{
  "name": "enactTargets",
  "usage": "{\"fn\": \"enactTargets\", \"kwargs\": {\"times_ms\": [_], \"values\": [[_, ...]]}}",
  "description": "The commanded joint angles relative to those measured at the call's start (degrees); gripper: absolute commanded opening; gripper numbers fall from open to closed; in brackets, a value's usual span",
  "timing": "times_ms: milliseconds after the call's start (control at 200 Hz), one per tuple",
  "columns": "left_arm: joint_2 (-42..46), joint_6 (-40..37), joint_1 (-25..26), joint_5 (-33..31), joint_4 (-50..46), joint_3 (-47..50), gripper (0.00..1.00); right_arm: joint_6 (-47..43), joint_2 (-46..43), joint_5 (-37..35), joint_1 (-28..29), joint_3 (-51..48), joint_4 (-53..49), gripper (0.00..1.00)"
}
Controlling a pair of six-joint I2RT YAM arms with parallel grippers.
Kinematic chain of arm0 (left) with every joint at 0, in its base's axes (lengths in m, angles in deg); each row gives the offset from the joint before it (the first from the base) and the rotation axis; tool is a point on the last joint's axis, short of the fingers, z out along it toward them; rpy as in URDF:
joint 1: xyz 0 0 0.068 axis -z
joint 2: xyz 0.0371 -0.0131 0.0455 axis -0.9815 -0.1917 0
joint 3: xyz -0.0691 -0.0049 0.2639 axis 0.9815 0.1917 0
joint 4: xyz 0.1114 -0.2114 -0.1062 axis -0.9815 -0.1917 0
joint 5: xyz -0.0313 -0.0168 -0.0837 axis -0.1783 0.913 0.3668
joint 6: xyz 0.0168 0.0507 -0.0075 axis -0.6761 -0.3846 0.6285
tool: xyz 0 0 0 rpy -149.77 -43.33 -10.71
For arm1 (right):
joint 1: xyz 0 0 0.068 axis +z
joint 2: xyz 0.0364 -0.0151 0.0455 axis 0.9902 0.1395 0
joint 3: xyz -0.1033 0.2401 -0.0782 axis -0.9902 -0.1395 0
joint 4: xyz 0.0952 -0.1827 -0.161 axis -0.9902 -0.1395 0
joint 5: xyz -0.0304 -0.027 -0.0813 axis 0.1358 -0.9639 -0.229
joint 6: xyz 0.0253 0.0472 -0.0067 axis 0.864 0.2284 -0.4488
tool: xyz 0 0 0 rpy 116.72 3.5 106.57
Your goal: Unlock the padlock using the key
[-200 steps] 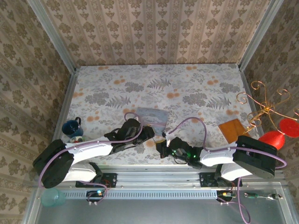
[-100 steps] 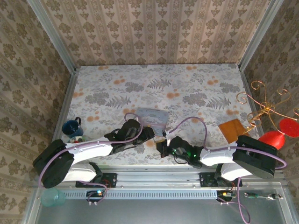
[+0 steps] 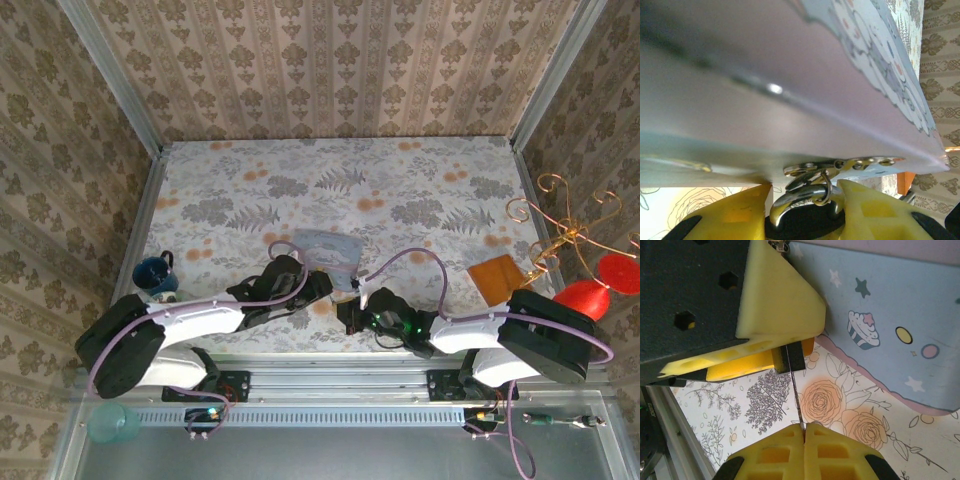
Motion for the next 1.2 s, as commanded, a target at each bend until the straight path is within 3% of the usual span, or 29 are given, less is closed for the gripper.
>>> {"fn": "enactTargets", "kwargs": {"times_ms": [0, 510, 900, 1195], "values": [[-1.24, -1.31, 1.48, 3.49, 1.47, -1.54, 0.1, -0.5, -2.2, -1.78, -1.13, 0.24, 2.36, 0.0], [-2.2, -1.18, 3.56, 3.22, 1.36, -3.04, 0.1, -1.76, -1.28, -1.88, -1.86, 0.63, 4.46, 0.0], [-1.92, -0.02, 4.05, 2.3, 1.93, -2.35, 0.1, 0.48, -1.5, 2.16, -4.87, -1.67, 10.52, 0.0], [-1.24, 1.68, 3.37, 0.94, 4.0, -1.01, 0.1, -0.37, 3.33, 3.46, -4.61, -1.94, 12.94, 0.0]]}}
